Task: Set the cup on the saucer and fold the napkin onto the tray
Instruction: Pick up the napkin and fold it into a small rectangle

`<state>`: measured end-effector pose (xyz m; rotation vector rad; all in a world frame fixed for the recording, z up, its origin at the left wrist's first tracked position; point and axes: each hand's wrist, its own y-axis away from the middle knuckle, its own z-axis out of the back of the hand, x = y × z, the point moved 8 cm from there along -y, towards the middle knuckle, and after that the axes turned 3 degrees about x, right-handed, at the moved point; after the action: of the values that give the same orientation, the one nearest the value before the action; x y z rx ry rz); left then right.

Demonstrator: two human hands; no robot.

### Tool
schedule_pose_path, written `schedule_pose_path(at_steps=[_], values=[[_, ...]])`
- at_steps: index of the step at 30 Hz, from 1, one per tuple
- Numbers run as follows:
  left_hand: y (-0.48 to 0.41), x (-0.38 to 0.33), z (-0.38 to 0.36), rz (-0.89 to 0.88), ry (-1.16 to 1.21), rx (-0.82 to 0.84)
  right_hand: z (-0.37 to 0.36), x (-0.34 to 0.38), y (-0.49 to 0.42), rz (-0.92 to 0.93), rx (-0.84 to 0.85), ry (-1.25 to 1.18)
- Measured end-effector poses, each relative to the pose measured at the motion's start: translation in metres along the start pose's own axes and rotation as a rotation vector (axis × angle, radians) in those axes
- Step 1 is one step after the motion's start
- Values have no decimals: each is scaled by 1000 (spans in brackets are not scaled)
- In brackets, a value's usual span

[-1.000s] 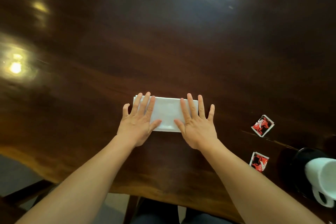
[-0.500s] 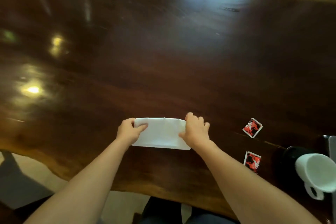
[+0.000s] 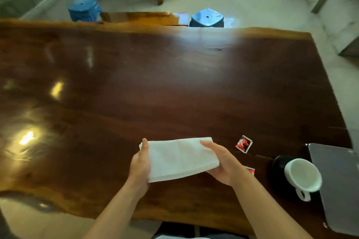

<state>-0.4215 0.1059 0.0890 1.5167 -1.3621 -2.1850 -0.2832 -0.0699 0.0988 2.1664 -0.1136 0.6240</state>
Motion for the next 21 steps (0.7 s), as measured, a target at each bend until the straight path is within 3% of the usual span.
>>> schedule_pose_path(at_steps=[4,10,14,21], values=[[26,-18,-13,19,-5,54,9,22,23,101,-106,133],[47,-57,-17,-330,-213,17,15,45,49,357,-371,363],[51,-72,-15,-413,-229,-6,6,51,62,583,-517,570],[56,-74,-16,-475,-387,-40,17,38,59,612,-630,694]])
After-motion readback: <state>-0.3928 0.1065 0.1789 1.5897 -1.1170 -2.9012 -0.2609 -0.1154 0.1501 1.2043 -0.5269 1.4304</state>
